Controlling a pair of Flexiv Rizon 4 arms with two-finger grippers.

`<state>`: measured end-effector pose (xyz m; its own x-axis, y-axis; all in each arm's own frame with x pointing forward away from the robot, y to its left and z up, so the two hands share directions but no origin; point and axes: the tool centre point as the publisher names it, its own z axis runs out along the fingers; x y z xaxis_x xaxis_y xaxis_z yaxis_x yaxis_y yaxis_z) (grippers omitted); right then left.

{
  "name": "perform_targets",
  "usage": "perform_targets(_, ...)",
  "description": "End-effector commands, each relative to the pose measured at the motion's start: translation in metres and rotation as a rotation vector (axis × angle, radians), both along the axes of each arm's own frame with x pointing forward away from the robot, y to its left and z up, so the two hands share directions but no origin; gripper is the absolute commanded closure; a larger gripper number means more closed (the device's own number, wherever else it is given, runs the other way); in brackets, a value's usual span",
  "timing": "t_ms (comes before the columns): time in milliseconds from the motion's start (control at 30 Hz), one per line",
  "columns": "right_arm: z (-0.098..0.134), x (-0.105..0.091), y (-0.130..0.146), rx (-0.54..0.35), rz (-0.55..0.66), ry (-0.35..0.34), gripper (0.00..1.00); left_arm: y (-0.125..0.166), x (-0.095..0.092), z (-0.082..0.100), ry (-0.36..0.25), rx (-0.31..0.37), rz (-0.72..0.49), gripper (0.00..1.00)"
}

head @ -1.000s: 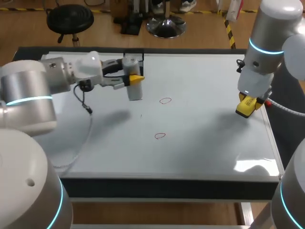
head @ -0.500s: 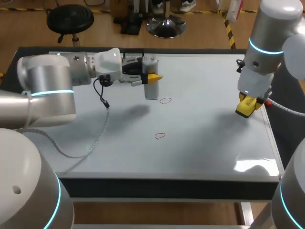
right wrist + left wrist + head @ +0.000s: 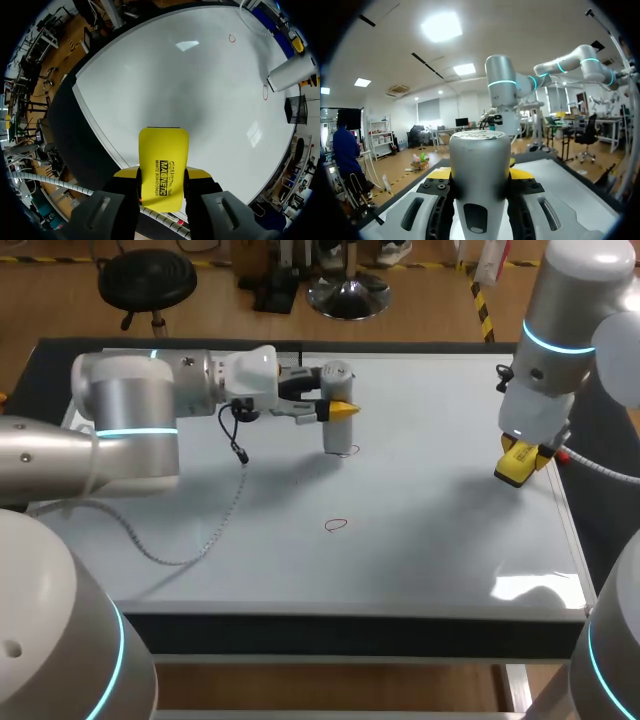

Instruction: Pick up the inspection probe, press it on each red-marked spot on the whiteboard one by one, put down the probe, pick up the eraser, and wipe off all the red marks.

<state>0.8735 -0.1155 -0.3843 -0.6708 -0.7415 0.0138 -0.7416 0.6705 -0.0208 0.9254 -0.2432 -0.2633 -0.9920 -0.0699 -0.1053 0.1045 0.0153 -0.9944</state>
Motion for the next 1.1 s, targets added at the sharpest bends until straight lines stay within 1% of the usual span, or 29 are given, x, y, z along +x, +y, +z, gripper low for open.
perform_targets(33, 0.0, 0.0, -0.001, -0.002, 0.001, 0.0, 1.0, -0.004, 0.006, -0.006, 0.007, 0.002, -0.02, 1.0)
perform_targets(467, 0.0, 0.0, -0.001, -0.002, 0.001, 0.0, 1.0, -0.014, 0.012, -0.018, 0.002, -0.007, -0.044, 1.0)
perform_targets(767, 0.0, 0.0, -0.001, -0.002, 0.001, 0.0, 1.0, -0.017, 0.014, -0.021, 0.0, -0.013, -0.058, 1.0)
perform_targets(967, 0.0, 0.0, -0.001, -0.002, 0.001, 0.0, 1.0, -0.019, 0.016, -0.026, 0.008, -0.008, -0.065, 1.0)
perform_targets(1100, 0.0, 0.0, -0.001, -0.002, 0.001, 0.0, 1.0, -0.02, 0.015, -0.025, 0.014, -0.003, -0.066, 1.0)
